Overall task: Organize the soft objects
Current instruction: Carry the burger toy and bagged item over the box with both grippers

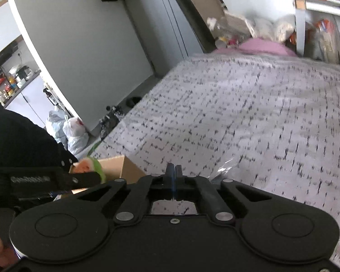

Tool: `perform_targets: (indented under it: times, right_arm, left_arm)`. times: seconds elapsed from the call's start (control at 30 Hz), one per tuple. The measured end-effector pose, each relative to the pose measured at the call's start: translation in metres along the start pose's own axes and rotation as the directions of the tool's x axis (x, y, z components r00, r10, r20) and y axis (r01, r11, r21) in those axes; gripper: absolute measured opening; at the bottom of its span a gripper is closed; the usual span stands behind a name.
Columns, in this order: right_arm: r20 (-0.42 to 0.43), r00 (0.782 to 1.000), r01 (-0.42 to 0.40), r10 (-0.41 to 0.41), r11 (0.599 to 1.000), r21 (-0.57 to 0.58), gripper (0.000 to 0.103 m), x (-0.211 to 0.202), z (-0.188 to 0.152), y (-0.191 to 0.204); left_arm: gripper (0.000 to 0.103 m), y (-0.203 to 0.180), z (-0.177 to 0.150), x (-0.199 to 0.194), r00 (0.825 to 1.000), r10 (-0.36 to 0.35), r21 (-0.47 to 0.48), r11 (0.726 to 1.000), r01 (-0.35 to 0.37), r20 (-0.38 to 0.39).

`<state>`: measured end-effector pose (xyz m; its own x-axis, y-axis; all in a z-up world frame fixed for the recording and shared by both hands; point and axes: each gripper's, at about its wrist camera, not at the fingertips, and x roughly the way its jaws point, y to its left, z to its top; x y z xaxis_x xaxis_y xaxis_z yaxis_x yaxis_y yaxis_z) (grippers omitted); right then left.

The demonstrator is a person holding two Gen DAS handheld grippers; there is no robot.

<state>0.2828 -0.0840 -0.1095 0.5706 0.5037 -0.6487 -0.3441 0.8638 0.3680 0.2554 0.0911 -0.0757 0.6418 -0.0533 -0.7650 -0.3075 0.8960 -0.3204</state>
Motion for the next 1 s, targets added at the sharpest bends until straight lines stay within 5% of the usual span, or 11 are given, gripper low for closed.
perform_targets:
  times: [0.17, 0.4, 0.73, 1.0]
  right_arm:
    - [-0.107, 0.994, 0.019, -0.005, 0.992, 0.127, 0.011, 0.019, -0.007, -0.024]
    - [-0.171, 0.985, 0.049, -0.017, 0.981, 0.187, 0.057, 0.036, -0.017, -0.030]
    - [-0.182, 0.966, 0.218, -0.184, 0.958, 0.189, 0.078, 0.059, -0.015, -0.052]
    - [-0.197, 0.954, 0.255, -0.226, 0.957, 0.138, 0.078, 0.084, -0.022, -0.048]
  left_arm:
    - [0.043, 0.014, 0.005, -0.001, 1.000, 0.009, -0.008, 1.000, -0.009, 0.003]
    - [0.043, 0.036, 0.005, -0.001, 0.999, 0.036, -0.029, 0.999, -0.036, -0.002]
    - [0.043, 0.071, 0.010, 0.007, 0.997, 0.075, -0.069, 0.995, -0.076, -0.016]
    - [0.044, 0.080, 0.015, 0.018, 0.995, 0.094, -0.062, 0.994, -0.095, -0.023]
